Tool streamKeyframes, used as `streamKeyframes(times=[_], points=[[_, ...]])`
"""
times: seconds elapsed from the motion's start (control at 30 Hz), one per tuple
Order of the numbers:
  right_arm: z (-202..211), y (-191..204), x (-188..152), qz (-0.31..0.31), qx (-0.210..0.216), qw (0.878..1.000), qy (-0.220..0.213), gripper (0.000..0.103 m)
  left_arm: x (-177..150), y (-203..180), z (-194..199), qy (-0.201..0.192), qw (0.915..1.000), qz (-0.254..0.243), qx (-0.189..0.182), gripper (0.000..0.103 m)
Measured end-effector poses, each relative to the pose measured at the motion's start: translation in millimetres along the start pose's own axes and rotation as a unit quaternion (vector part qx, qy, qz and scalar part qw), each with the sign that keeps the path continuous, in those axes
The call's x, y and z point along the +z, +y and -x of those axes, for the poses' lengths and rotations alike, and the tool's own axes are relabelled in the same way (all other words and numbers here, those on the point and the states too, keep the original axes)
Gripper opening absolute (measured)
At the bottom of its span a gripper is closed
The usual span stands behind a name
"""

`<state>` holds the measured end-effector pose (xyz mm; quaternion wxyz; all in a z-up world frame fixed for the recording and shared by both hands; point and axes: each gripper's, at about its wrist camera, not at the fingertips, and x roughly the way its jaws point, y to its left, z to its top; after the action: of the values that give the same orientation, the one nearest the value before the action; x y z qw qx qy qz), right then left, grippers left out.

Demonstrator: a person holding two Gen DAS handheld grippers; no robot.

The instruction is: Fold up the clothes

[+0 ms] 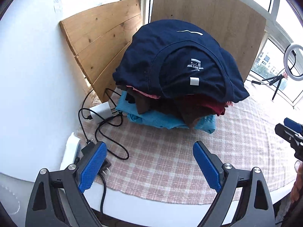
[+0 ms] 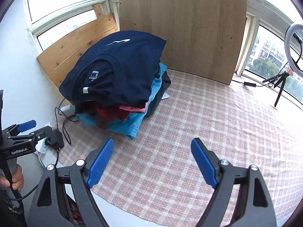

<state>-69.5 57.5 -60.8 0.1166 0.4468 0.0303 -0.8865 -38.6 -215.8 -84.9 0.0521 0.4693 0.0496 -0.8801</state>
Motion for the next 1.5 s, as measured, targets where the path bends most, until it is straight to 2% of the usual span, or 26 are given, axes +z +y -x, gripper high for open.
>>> streamKeyframes(times=[0.2,0.33,0.67,0.8,0.93,1.3,1.5], points=[[39.2,-18.1,-34.4,0.018,0.012,1.0,-0.017,0.083,-34.2,-34.8,43.1,-0.019,0.9994,0.025,-0.01,0.092],[57.6,-23.6,-58.1,0.042,0.012,0.999,-0.021,0.083,-56.0,-54.3,68.2,-0.027,0.9993,0.026,-0.003,0.092],[79.7,-30.0,-95.6,0.067,0.033,0.997,-0.018,0.083,-103.2,-75.5,101.2,-0.028,0.9984,0.047,0.009,0.092],[86.5,-27.7,-104.0,0.079,0.036,0.996,-0.021,0.083,-112.8,-74.1,107.0,-0.027,0.998,0.058,0.004,0.092],[91.1,-31.1,-109.6,0.078,0.036,0.996,-0.022,0.083,-120.9,-81.3,115.5,-0.045,0.9977,0.046,0.02,0.092],[96.7,-42.1,-125.0,0.069,0.034,0.997,-0.019,0.083,-127.0,-89.2,122.4,-0.045,0.997,0.055,0.031,0.092],[97.4,-47.2,-129.8,0.06,0.038,0.997,-0.017,0.083,-132.4,-96.2,131.9,-0.058,0.9968,0.039,0.037,0.093]])
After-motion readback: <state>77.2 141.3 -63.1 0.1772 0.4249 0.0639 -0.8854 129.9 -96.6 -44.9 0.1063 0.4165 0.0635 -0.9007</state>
